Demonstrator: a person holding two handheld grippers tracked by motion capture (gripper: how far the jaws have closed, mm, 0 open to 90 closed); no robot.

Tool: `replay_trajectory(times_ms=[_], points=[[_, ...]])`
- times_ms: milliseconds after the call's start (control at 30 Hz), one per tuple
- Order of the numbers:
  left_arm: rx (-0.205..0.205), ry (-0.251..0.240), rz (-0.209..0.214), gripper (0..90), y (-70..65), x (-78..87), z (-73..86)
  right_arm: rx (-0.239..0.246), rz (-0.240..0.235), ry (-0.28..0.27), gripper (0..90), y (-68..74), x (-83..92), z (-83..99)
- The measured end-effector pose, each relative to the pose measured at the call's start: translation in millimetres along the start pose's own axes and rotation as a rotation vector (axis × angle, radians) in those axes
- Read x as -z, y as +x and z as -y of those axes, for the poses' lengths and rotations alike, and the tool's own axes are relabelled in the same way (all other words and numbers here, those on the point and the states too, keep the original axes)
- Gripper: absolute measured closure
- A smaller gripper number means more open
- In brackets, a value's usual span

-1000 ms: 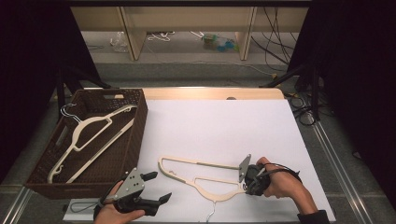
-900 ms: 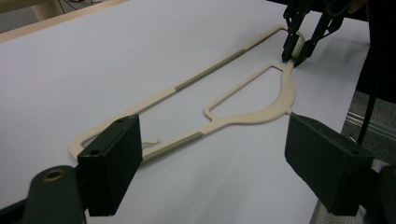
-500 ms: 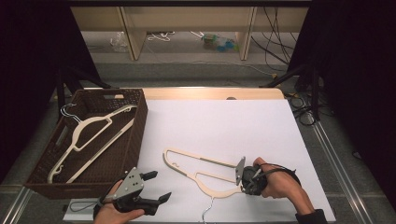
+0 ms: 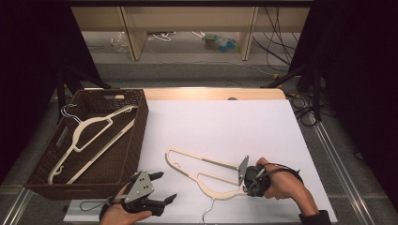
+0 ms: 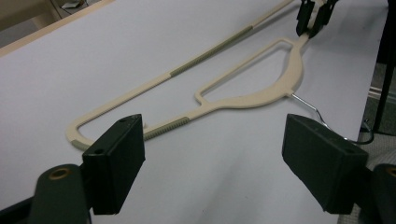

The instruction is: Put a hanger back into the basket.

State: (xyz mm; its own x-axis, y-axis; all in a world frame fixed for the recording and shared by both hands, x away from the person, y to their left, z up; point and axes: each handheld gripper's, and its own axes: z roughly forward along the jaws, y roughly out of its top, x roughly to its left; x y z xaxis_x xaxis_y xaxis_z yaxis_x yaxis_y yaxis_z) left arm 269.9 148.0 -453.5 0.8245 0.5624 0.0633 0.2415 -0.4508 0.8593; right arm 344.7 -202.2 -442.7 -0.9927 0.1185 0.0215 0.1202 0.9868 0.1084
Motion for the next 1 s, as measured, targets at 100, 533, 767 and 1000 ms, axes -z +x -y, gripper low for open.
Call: replay_trajectory(times_ms=[100,533,767,1000], points=[[-0.047,0.013,0.006,21.4,-2.3,-11.5,-1.9,0.025,0.004,-0.005,79.9,-0.8,4.0,0.3],[-0.203,0.106,-0.003,22.7,-2.1,-73.5,-1.8,0.012,0.004,-0.028,79.8,-1.4,14.5,2.1],[-0.266,0.109,0.009,23.3,-10.0,-85.5,-5.2,0.018,0.015,-0.033,79.8,-1.1,22.0,0.6],[-0.310,0.120,0.013,24.7,-17.2,-98.9,-8.5,0.019,0.012,-0.038,79.8,-1.1,24.2,0.8]])
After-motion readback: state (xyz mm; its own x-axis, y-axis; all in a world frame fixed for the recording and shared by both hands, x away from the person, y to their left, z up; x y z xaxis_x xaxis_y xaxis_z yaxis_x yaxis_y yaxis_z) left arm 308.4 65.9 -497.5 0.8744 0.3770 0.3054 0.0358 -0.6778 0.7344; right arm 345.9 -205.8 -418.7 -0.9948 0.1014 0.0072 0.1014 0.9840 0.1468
